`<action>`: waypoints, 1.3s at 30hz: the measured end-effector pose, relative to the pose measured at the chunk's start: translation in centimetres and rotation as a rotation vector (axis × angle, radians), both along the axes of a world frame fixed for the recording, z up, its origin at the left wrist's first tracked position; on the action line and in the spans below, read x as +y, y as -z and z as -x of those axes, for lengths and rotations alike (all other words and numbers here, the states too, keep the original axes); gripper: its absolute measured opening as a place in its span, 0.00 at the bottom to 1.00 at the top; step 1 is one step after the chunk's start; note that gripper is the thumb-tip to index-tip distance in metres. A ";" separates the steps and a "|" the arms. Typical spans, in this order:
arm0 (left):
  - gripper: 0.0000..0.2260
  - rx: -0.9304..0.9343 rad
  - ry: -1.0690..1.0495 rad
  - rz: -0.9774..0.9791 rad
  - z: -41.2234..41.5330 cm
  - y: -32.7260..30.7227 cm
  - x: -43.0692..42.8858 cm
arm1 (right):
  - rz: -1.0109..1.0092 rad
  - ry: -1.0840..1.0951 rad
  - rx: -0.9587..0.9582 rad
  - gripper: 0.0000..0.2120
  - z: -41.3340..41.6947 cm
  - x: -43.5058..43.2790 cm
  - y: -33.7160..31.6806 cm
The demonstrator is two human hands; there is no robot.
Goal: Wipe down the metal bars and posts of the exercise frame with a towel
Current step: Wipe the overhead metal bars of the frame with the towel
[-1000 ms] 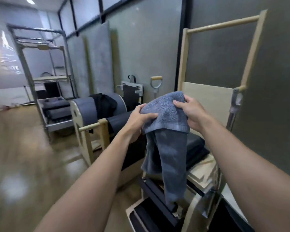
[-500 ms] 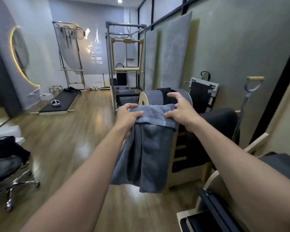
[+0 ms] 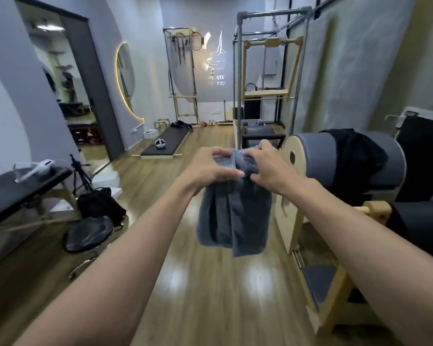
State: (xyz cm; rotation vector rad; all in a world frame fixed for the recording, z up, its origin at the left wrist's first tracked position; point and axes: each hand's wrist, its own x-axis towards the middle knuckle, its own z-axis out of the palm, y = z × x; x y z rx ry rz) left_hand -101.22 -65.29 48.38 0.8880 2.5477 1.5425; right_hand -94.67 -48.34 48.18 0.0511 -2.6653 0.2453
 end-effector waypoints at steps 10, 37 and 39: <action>0.25 0.649 -0.201 0.318 20.3 1.7 -0.3 | -0.403 0.063 0.127 0.13 19.8 0.1 -1.9; 0.20 0.149 -0.305 -0.302 76.6 -1.6 11.2 | 1.015 -0.308 -0.121 0.27 77.5 14.3 -3.9; 0.22 0.173 -0.331 -0.325 81.2 -1.0 11.3 | 1.090 -0.325 -0.085 0.23 82.0 14.5 -3.7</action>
